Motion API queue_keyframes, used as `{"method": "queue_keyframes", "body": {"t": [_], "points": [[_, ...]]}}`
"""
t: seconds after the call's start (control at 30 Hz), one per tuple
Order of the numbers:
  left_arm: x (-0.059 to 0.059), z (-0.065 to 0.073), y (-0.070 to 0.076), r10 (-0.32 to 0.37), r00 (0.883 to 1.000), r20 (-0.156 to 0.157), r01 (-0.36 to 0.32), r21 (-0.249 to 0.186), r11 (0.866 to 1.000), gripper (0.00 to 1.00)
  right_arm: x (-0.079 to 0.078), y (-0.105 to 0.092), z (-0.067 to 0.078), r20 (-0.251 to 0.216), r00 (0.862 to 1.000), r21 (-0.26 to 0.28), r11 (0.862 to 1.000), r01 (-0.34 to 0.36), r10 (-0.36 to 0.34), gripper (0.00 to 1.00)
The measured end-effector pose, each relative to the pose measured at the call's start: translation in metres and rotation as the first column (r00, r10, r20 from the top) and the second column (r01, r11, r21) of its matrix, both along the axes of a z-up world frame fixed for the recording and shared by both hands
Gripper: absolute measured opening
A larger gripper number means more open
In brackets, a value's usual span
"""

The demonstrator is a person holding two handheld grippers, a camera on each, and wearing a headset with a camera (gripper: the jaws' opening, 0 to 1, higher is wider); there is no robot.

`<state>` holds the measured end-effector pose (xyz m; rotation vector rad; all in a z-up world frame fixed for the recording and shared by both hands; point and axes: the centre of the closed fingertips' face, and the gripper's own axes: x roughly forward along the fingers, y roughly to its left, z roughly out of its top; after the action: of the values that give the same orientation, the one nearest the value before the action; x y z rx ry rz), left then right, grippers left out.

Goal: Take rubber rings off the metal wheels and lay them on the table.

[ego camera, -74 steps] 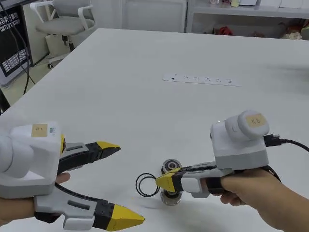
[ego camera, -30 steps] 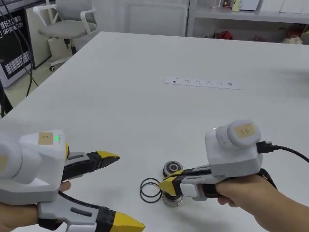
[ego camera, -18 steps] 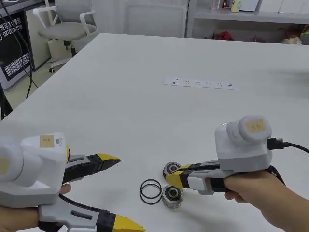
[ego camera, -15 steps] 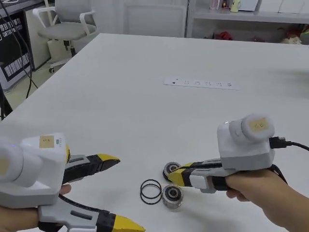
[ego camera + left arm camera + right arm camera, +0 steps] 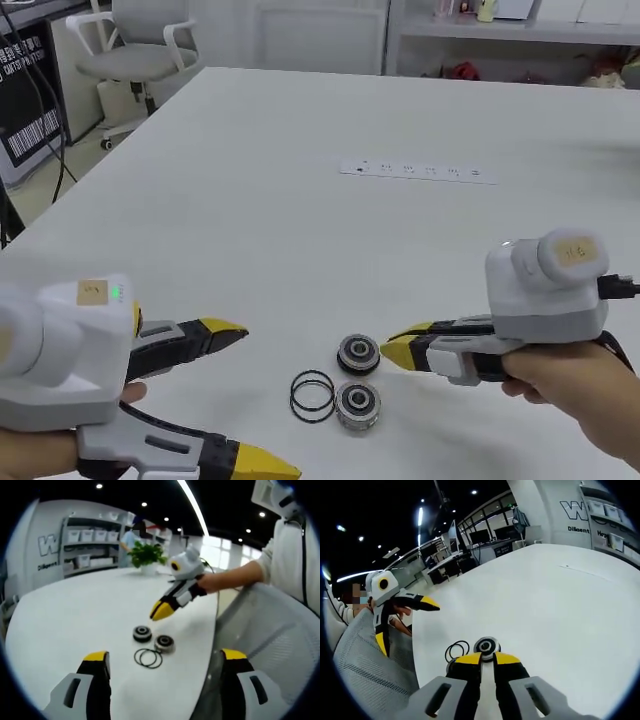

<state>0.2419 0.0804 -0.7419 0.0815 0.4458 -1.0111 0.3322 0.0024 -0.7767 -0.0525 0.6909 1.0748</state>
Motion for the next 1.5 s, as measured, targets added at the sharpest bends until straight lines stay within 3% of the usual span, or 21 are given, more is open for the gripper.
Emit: {"method": "queue_keyframes", "body": {"t": [0.13,0.2,0.33,0.5,0.6,0.83,1.0,1.3,1.4,1.5], "points": [[0.001,0.005,-0.002,-0.003,1.000,-0.015,0.003,-0.018,1.000,0.90,0.000,-0.001,0.000,0.000,1.000,0.000,1.000,0.008,-0.008,0.06],[0.002,0.015,-0.004,-0.014,1.000,0.008,0.014,-0.030,0.999,0.87,0.000,-0.001,0.000,-0.002,1.000,-0.002,1.000,0.010,-0.010,0.06],[0.007,0.024,-0.005,-0.020,0.999,0.033,0.020,-0.003,1.000,0.90,-0.001,-0.003,-0.001,0.000,1.000,-0.010,1.000,0.011,-0.011,0.06],[0.016,0.044,-0.007,-0.039,0.995,0.089,0.037,0.027,0.999,0.90,0.000,-0.003,0.001,0.004,1.000,-0.004,1.000,0.015,-0.015,0.06],[0.020,0.062,-0.013,-0.069,0.988,0.138,0.065,0.028,0.997,0.90,0.001,-0.004,0.002,0.005,1.000,-0.001,1.000,0.017,-0.017,0.06],[0.031,0.099,-0.033,-0.129,0.969,0.209,0.128,0.017,0.992,0.90,0.004,-0.006,0.004,0.007,1.000,0.008,1.000,0.026,-0.026,0.06],[0.047,0.111,-0.044,-0.154,0.957,0.248,0.151,0.033,0.988,0.89,0.007,-0.009,0.003,0.007,1.000,0.009,0.999,0.031,-0.031,0.06],[0.072,0.104,-0.061,-0.184,0.947,0.264,0.176,0.054,0.983,0.85,0.007,-0.010,0.003,0.016,0.999,0.010,0.999,0.035,-0.035,0.05],[0.090,0.080,-0.060,-0.163,0.959,0.233,0.140,0.111,0.984,0.79,0.006,-0.009,0.001,0.014,0.999,0.006,1.000,0.030,-0.030,0.05],[0.096,0.068,-0.066,-0.158,0.964,0.214,0.141,0.091,0.986,0.76,0.005,-0.009,0.000,0.014,1.000,0.003,1.000,0.024,-0.024,0.05]]}}
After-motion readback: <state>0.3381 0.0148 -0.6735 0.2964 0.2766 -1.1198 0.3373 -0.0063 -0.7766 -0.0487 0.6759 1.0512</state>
